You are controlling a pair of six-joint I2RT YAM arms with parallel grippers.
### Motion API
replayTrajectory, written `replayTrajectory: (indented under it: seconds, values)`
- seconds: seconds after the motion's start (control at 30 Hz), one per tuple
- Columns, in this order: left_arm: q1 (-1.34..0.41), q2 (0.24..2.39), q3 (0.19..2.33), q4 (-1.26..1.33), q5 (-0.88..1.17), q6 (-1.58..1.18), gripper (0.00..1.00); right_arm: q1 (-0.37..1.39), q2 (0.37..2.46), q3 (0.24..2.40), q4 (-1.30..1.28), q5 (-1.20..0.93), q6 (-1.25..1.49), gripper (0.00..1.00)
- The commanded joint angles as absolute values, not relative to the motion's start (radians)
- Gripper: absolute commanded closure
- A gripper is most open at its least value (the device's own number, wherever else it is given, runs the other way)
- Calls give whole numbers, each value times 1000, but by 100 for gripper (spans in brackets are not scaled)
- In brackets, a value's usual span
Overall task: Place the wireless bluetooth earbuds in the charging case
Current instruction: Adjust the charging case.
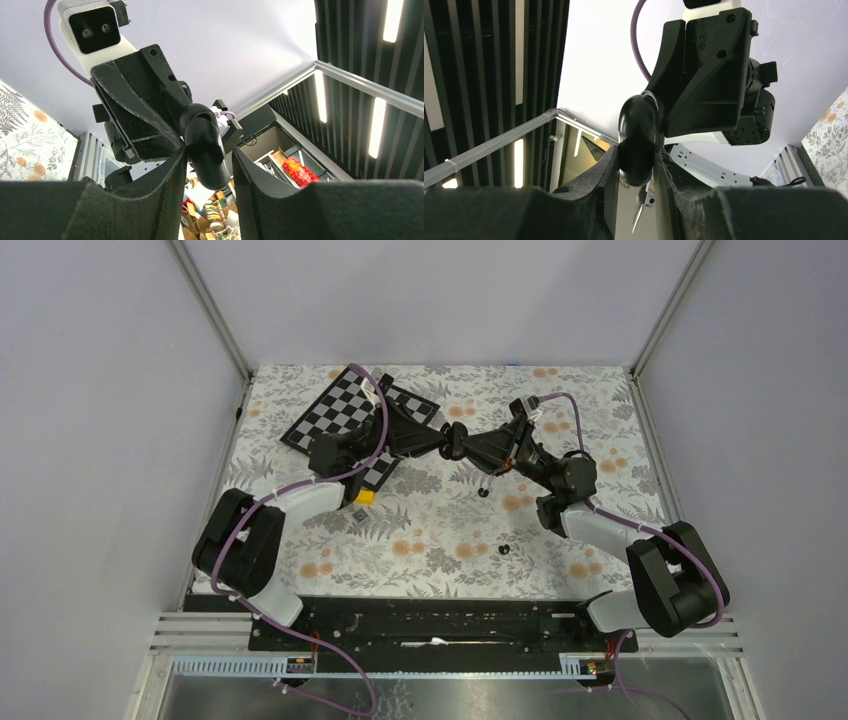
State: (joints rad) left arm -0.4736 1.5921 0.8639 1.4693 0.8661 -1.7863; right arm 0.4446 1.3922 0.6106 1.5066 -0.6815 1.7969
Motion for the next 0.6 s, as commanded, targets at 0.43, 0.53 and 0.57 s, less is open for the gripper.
replayTrajectory:
  seconds: [0.43,0.53,0.57]
  values:
    - [-471,1563,865,1609,856,-1784,60,453,1381,626,1689,-658,1799,100]
    - [-471,1564,864,1609,855,-1786,66,454,1382,624,1690,-657,1799,100]
    - [-471,1564,863,1609,854,-1786,67,453,1381,624,1689,-657,1799,100]
